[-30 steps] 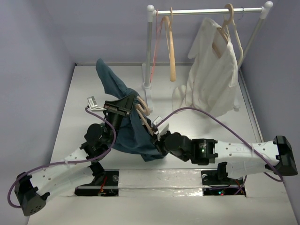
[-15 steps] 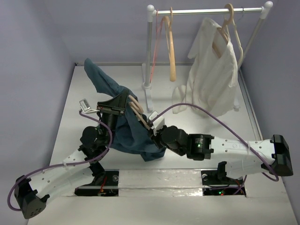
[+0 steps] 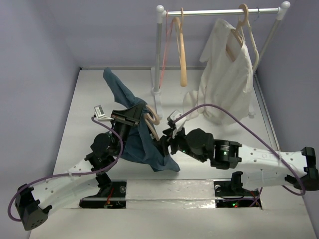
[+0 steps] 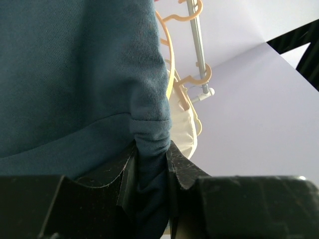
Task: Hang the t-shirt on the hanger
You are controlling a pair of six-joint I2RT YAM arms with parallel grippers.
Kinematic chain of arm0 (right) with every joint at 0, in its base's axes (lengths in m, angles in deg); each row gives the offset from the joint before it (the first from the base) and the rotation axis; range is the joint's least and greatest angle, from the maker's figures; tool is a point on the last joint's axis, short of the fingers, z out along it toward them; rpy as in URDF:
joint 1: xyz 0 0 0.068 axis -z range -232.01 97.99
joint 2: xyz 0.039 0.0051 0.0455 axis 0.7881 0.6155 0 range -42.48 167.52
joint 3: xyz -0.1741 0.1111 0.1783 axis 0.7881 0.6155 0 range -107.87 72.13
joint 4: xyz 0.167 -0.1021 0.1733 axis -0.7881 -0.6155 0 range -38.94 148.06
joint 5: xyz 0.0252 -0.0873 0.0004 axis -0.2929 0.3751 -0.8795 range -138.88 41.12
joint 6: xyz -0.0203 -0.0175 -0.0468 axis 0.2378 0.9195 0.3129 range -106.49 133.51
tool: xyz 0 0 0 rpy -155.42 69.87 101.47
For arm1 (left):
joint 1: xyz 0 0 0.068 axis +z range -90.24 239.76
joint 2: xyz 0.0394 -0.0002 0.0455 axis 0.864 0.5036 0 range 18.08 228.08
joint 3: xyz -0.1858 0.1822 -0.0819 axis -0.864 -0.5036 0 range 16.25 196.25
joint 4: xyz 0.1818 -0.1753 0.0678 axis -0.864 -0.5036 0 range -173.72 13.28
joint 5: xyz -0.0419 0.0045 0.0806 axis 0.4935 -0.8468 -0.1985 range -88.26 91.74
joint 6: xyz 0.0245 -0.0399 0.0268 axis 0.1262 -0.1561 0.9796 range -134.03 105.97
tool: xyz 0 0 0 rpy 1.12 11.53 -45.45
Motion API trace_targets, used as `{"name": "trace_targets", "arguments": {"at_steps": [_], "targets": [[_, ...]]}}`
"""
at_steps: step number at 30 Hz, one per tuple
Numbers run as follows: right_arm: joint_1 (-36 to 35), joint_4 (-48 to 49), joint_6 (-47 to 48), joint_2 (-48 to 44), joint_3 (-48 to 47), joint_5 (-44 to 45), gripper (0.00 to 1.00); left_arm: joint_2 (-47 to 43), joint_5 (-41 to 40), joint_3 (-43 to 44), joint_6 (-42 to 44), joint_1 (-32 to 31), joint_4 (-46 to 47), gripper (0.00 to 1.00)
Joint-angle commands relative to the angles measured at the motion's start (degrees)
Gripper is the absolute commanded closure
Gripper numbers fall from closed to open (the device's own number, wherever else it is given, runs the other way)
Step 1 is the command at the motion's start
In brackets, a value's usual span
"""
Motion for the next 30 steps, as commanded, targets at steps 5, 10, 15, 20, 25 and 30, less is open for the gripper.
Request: {"name": "trace_targets", "arguments": {"at_steps": [5, 10, 15, 20, 25, 30], "targets": [[0.24, -5.38, -8.63, -8.34, 5.74, -6.34, 0.14, 0.61, -1.12, 4.52, 3.04, 0.0, 3.79, 1.0], [-0.45, -10.3, -11.97, -9.76, 8.47, -6.52, 0.24, 1.84, -1.65, 6.28, 5.06, 0.0, 4.05, 1.0], [-0.99, -8.55, -13.74, -9.84, 10.67, -6.52, 0.44, 2.55, -1.47, 6.99, 5.5, 0.0, 4.4, 1.0], [-0.99, -5.91, -13.3, -8.88, 10.67, -5.99, 0.68, 2.55, -1.12, 6.55, 4.89, 0.0, 4.14, 1.0], [-0.99, -3.54, -12.86, -7.38, 11.02, -5.9, 0.7, 2.2, -0.42, 5.58, 3.57, 0.0, 4.58, 1.0], [-0.99, -1.87, -12.68, -7.38, 11.02, -5.38, 0.93, 2.11, 0.46, 5.14, 2.95, 0.0, 4.67, 1.0]]}}
